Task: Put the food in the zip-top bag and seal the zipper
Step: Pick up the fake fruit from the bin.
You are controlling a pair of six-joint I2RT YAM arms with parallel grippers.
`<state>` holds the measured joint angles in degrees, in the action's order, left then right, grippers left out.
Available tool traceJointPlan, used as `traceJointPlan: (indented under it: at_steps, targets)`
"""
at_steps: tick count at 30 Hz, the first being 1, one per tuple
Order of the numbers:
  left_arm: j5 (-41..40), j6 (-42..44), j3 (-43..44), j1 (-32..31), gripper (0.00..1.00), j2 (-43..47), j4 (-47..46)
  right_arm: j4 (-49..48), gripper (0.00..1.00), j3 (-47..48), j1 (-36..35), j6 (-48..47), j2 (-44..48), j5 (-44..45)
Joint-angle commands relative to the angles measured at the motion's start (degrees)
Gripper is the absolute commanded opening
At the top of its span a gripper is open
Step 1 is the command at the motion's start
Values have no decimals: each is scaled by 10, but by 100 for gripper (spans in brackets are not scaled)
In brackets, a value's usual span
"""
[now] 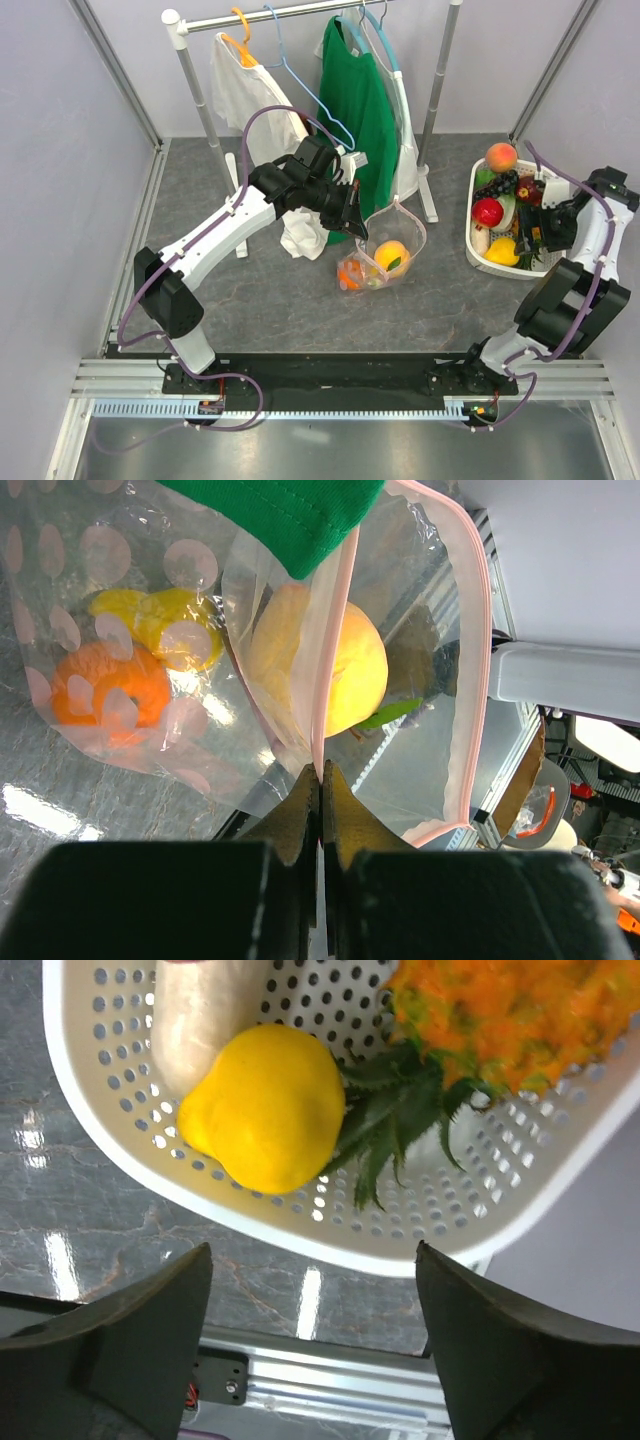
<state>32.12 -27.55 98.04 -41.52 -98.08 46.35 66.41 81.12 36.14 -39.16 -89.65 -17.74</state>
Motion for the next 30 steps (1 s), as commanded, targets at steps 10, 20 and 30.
traceJointPlan:
  at_steps: [10, 20, 30]
  targets:
    - [11, 7, 4, 3, 2, 16, -16, -96, 96, -37, -70, 37, -43, 10]
    - [9, 10, 0, 3, 2, 15, -15, -105, 93, -68, -70, 36, -79, -5]
    - [6, 13, -5, 3, 2, 21, -14, -57, 52, -15, -56, 36, -61, -12]
